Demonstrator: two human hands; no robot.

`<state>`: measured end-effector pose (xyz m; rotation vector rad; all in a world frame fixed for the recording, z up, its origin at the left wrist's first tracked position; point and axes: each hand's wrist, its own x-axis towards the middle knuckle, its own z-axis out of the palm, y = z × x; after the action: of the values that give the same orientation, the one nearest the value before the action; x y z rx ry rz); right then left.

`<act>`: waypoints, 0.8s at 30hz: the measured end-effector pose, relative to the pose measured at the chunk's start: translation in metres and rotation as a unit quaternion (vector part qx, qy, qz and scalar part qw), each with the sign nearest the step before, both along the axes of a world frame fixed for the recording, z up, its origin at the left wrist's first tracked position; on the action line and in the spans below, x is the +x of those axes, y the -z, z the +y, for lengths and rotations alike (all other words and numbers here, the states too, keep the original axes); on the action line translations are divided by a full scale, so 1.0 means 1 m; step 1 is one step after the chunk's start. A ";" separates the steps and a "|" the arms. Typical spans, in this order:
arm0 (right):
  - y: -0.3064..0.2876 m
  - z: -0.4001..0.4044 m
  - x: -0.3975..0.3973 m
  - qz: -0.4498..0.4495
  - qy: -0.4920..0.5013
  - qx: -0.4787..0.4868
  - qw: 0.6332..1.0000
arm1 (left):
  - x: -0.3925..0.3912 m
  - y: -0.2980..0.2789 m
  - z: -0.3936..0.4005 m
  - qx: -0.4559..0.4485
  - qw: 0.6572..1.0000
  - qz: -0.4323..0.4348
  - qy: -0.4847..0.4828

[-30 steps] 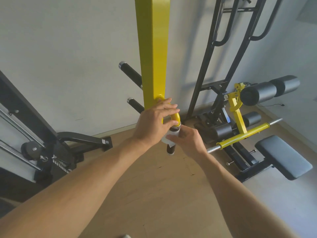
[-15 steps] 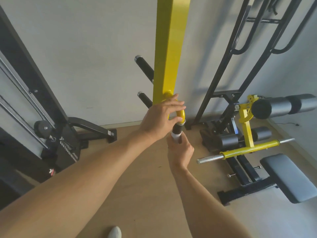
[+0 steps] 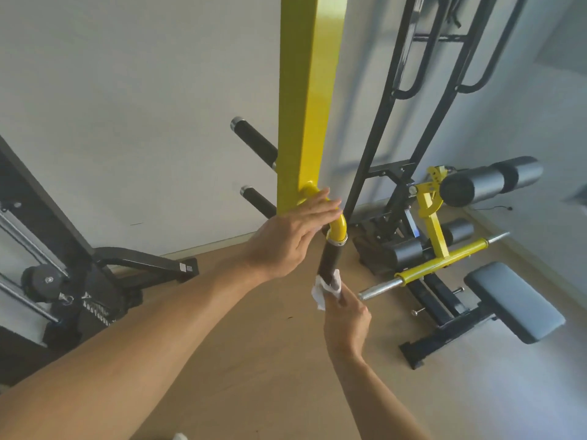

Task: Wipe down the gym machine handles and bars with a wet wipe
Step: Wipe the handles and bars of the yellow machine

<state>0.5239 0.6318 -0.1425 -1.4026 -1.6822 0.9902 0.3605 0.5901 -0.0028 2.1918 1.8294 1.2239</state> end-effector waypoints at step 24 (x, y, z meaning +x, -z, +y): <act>-0.181 -0.052 -0.192 0.111 -0.009 0.242 0.964 | -0.179 -0.061 -0.028 -0.119 0.899 -0.420 -0.036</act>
<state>0.3319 0.5799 0.0381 -0.9215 -1.6264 0.6544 0.1818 0.5623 0.0584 1.1645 1.5514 1.5162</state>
